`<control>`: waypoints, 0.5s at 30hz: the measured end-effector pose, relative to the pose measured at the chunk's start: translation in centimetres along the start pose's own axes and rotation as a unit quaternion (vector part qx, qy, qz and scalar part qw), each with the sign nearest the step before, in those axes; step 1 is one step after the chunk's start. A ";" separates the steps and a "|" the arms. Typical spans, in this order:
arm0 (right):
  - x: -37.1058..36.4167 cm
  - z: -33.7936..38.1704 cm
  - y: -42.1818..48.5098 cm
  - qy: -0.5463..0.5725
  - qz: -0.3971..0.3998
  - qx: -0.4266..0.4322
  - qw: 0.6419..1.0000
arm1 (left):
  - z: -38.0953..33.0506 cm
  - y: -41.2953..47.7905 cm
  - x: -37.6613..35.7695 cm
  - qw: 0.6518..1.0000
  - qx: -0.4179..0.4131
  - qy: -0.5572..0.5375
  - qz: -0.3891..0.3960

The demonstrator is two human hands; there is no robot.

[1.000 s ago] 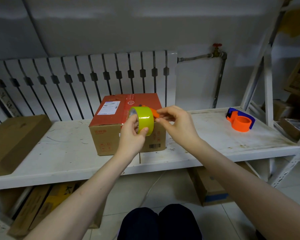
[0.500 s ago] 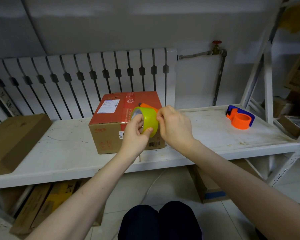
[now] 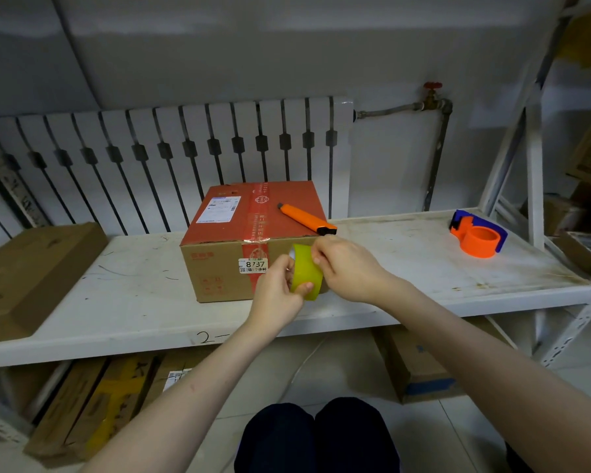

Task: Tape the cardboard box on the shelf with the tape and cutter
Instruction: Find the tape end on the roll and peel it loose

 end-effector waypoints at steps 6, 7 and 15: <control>-0.9 -0.4 -0.6 0.117 0.040 0.008 0.992 | 1.1 0.4 -0.7 0.991 0.100 -0.090 0.017; -1.0 -0.6 -0.7 0.148 0.018 -0.007 0.989 | 1.2 0.4 -0.7 0.991 0.094 -0.090 0.019; -1.1 -1.5 -0.2 0.219 -0.031 -0.043 0.974 | 1.0 0.7 -0.6 0.954 0.240 -0.143 0.107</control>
Point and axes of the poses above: each hand's wrist, its own y-axis towards the middle knuckle, its own x-axis out of the back of the hand, z = x × y, the point moved 2 cm from there along y, towards the middle knuckle, and after that the axes turned 15 degrees about x, right-handed, at the moved point
